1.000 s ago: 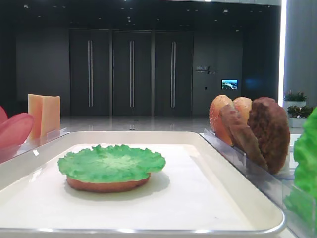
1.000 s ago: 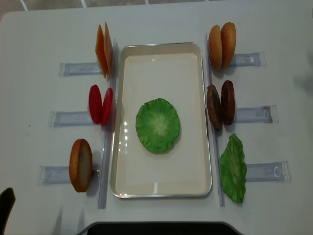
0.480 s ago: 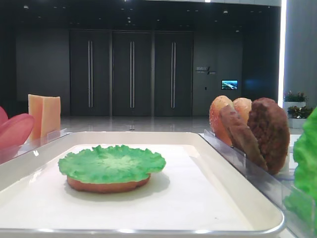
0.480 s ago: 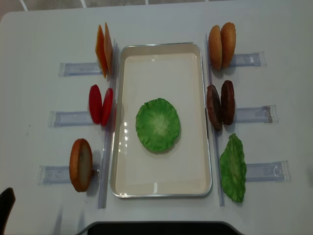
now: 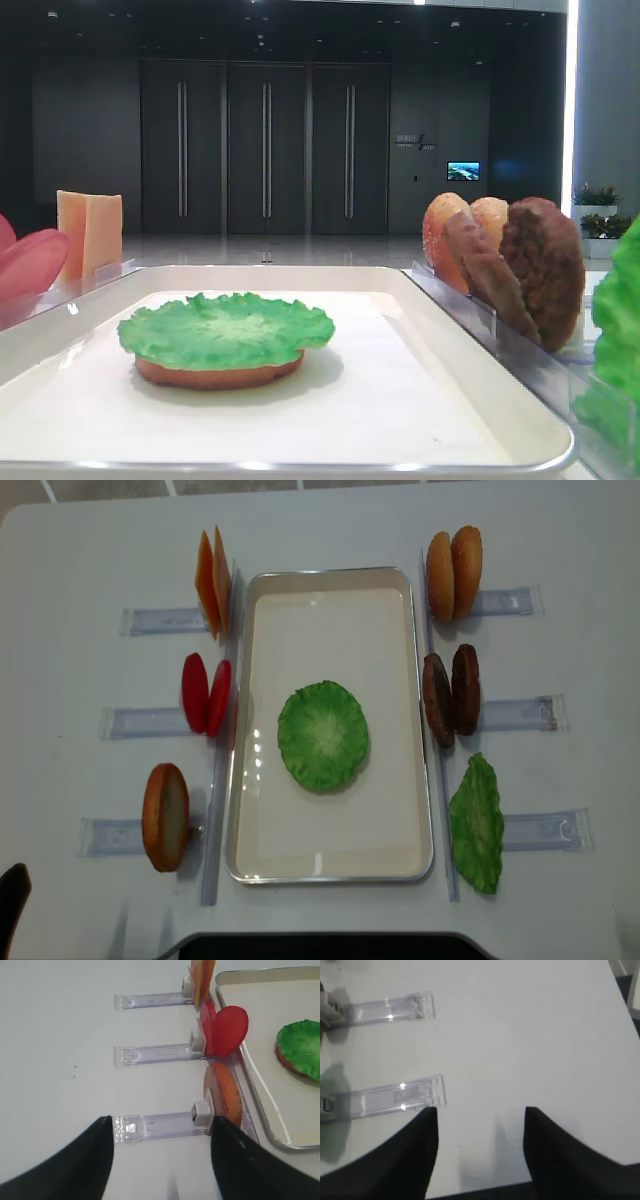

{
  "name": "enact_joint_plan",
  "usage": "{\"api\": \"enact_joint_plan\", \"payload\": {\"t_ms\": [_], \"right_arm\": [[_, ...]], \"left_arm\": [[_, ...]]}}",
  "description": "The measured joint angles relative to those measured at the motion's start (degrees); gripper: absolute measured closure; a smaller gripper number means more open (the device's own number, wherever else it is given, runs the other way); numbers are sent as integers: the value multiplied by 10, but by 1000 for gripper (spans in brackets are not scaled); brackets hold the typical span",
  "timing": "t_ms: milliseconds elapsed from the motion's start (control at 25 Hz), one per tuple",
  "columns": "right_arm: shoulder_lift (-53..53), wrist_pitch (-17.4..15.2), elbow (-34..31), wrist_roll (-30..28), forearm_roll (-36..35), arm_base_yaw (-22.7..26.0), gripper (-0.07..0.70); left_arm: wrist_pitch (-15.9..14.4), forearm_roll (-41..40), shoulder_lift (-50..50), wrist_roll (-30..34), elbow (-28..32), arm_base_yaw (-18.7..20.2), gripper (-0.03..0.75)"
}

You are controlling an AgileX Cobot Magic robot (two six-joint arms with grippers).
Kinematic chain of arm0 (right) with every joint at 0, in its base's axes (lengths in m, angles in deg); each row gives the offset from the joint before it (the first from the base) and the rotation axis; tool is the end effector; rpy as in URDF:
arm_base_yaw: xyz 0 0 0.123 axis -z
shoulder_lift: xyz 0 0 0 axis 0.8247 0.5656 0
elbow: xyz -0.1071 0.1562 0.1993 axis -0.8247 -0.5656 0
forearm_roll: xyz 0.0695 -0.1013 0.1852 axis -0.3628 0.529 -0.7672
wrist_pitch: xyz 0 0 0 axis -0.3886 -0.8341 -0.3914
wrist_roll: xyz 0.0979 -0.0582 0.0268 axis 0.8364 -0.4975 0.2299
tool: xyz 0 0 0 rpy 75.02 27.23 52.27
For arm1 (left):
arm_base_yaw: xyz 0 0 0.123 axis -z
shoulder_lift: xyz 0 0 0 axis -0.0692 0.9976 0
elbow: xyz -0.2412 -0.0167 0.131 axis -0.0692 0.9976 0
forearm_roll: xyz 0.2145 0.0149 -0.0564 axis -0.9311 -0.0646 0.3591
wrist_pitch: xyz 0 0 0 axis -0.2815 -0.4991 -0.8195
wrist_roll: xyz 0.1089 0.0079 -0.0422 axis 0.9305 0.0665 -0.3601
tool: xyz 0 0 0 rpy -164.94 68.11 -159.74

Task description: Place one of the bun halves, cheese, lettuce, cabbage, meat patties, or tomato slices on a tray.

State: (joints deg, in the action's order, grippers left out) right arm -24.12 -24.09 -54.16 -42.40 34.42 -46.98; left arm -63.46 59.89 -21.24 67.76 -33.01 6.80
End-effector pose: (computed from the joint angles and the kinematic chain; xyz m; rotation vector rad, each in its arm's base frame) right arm 0.0264 0.0021 0.2422 0.0939 2.3708 -0.0357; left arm -0.0004 0.0029 0.2398 0.0563 2.0999 0.0061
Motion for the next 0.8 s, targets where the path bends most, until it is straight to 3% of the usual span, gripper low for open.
{"api": "enact_joint_plan", "payload": {"t_ms": [320,800], "right_arm": [[-136,7,-3,-6,-8,0,261],[-148,8,-3,-5,-9,0,261]], "left_arm": [[0,0,0,0,0,0,244],[0,0,0,0,0,0,244]]}}
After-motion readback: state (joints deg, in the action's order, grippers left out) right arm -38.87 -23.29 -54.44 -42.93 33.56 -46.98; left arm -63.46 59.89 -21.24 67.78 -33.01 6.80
